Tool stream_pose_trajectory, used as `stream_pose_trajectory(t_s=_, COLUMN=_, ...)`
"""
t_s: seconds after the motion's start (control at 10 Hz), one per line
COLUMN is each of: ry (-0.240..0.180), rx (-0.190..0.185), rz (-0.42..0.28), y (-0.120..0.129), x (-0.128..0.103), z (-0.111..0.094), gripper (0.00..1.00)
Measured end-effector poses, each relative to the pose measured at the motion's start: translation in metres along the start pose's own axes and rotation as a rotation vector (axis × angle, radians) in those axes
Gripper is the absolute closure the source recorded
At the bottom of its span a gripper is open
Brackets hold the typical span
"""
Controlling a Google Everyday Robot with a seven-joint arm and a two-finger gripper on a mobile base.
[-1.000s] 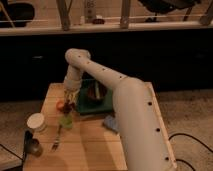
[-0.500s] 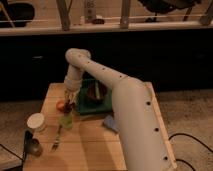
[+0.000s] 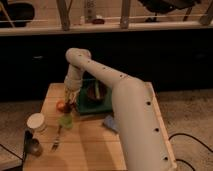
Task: Place grapes in plastic cup
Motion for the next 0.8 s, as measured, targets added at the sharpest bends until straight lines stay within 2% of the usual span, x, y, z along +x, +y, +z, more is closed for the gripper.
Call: stream_pose_trajectory(t_s=0.8, ry=0.049, rx=-0.015, rz=-0.05, y=-0.01, x=-0.023, z=-0.009, gripper=1.0)
